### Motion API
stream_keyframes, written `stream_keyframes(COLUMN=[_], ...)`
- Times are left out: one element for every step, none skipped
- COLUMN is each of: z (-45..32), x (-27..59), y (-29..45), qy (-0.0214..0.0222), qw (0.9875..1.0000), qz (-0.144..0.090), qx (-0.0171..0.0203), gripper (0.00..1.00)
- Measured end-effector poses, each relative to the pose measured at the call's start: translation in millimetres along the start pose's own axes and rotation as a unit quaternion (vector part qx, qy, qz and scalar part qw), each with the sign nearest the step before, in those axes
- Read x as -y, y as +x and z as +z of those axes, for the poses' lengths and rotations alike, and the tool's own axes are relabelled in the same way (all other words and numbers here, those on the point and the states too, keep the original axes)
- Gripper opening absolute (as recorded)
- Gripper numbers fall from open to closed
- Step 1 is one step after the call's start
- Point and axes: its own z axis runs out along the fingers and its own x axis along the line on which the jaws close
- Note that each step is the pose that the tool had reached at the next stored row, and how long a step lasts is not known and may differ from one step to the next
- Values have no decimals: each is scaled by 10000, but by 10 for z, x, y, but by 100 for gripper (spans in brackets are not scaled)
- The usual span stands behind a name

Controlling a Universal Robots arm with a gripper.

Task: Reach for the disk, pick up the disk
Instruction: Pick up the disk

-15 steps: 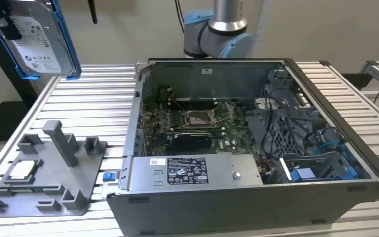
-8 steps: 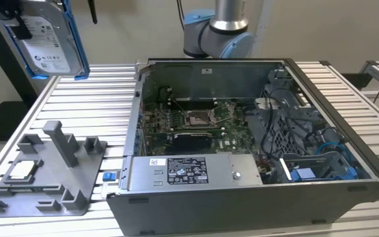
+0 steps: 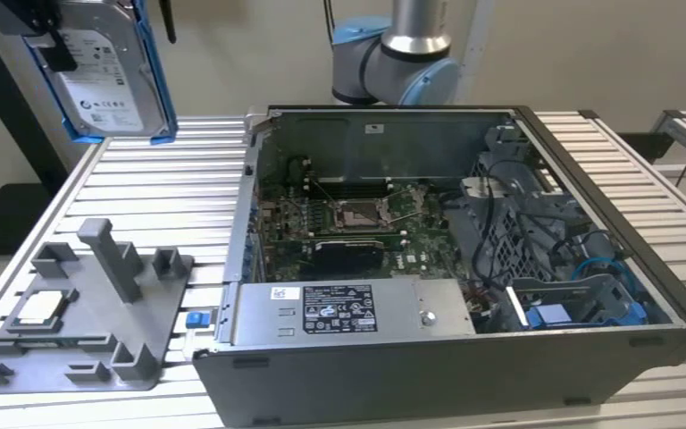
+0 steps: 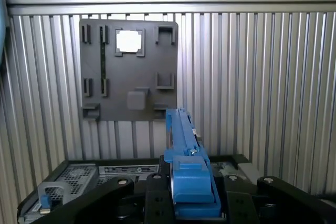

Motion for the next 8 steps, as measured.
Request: stream_keyframes(z=[2,4,6,8,10,12,14,15], x=[25,47,70,93,115,137,160,183], y=[-1,-2,-3,-4,-5,-6,-7,-8], qy=[0,0,-1,-1,-1,-1,-2,-2], qw=[10000,10000,10000,10000,10000,10000,10000,10000], qz=[0,0,0,0,0,0,0,0], qx=[0,0,0,0,0,0,0,0], gripper=[0,0,0,0,0,0,0,0])
